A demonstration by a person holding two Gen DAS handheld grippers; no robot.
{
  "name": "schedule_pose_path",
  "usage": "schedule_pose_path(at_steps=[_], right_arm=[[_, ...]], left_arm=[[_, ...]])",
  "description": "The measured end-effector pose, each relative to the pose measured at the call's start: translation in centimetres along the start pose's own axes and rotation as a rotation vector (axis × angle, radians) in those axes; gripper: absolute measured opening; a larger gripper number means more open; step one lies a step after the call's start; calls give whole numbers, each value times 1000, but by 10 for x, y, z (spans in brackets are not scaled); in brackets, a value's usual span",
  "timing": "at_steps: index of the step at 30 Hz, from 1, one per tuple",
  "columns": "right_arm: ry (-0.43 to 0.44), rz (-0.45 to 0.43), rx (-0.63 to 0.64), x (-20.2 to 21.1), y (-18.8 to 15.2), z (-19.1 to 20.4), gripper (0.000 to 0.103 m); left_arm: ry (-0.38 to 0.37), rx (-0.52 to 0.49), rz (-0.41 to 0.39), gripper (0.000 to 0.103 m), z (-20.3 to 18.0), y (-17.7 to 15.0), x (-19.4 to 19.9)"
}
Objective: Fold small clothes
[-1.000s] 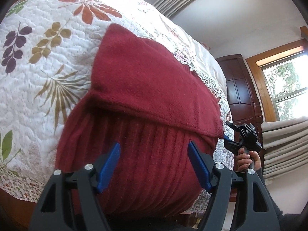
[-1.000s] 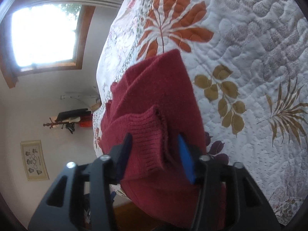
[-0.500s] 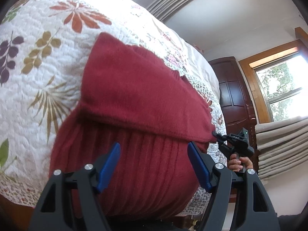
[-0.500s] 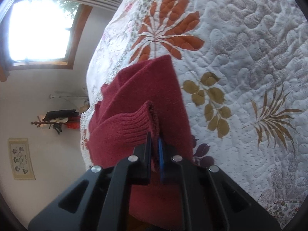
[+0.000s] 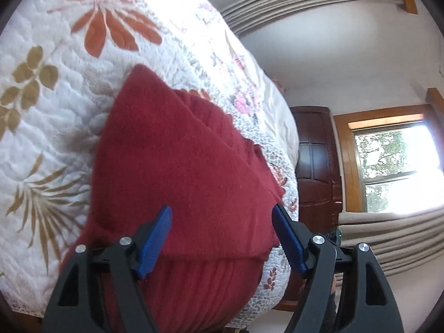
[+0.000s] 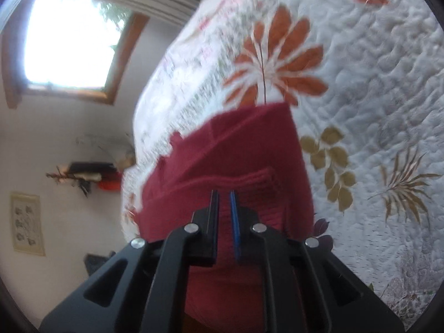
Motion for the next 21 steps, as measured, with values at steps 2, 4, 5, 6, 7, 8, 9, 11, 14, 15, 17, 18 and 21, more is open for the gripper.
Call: schedule_pose_path(at_steps=[2, 4, 5, 6, 7, 8, 9, 11, 14, 15, 17, 18, 21], right_arm=[[-35, 33, -24, -16, -4, -16, 9], [-37, 50, -36, -24, -7, -27, 2], [-36, 51, -39, -25, -7, -32, 0], [-51, 40, -40, -21, -6, -38, 0], [-62, 26, -38, -15, -5, -41, 3], [-65, 5, -27, -5, -5, -38, 12], [-59, -5, -6, 1, -6, -35, 15], [-21, -14, 45, 11, -11, -24, 21], [-9, 51, 99, -2, -31, -20, 29], [-31, 71, 105, -10, -35, -23, 27], [-41, 78, 88, -16, -37, -34, 14], [-34, 70, 55, -14, -35, -38, 13], [-79, 16, 100, 12, -32, -36, 40]], left_arm=[[24, 14, 20, 77, 8, 1, -12], [56, 37, 56, 78, 21, 1, -26], [69, 47, 68, 78, 26, 0, -30], [73, 56, 75, 78, 30, 0, -31], [71, 61, 64, 78, 30, -1, -26], [69, 65, 44, 78, 31, -1, -20], [63, 68, 10, 80, 30, -1, -9], [47, 64, -15, 82, 30, -3, 3], [76, 58, -8, 84, 37, -5, 6], [84, 70, 3, 84, 42, -7, 3], [74, 112, 25, 84, 54, -9, -4], [73, 133, 20, 83, 60, -10, -5], [103, 155, -28, 88, 58, -14, 13]])
Point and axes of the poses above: each gripper's, at about its wrist camera, not at the fingertips, and x roughly against the way its jaws point, z to its left, y to its top, the point moved 5 cm from there along -x, roughly the way its jaws point, and after that the axes turned 3 degrees about x, right-handed, at the moved point
